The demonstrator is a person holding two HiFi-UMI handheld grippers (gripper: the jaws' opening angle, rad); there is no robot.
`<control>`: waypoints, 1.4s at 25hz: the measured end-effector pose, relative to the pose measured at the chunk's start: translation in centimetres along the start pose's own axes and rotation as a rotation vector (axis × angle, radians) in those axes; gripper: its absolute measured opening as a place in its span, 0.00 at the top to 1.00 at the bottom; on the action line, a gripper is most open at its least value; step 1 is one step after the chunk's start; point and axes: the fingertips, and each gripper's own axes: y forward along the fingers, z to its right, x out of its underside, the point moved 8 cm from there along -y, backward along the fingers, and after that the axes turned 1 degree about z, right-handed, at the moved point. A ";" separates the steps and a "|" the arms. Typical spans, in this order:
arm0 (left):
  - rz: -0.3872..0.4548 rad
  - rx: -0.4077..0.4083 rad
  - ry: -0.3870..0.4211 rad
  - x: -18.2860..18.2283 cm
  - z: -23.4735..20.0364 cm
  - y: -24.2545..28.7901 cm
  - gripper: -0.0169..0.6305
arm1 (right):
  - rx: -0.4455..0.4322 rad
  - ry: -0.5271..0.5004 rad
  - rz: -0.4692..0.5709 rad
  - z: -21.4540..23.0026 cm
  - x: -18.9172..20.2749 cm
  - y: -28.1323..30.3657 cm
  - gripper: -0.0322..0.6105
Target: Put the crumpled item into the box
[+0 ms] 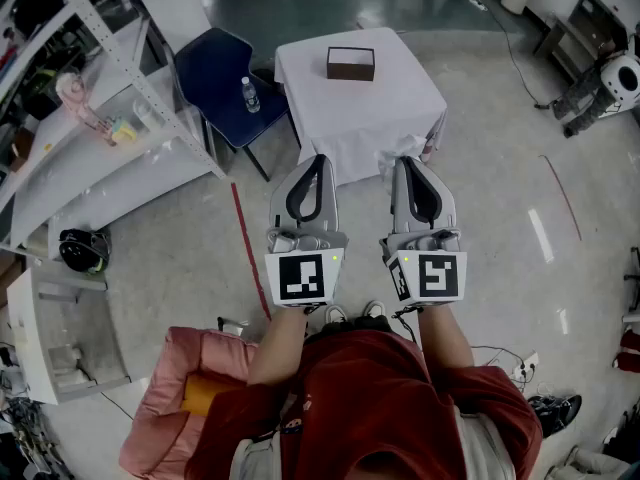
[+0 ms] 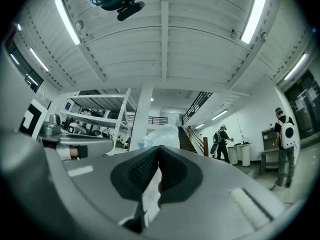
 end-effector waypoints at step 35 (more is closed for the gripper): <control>-0.050 -0.029 0.028 4.5 11.0 10.4 0.97 | -0.054 0.083 0.004 15.3 4.5 1.2 0.95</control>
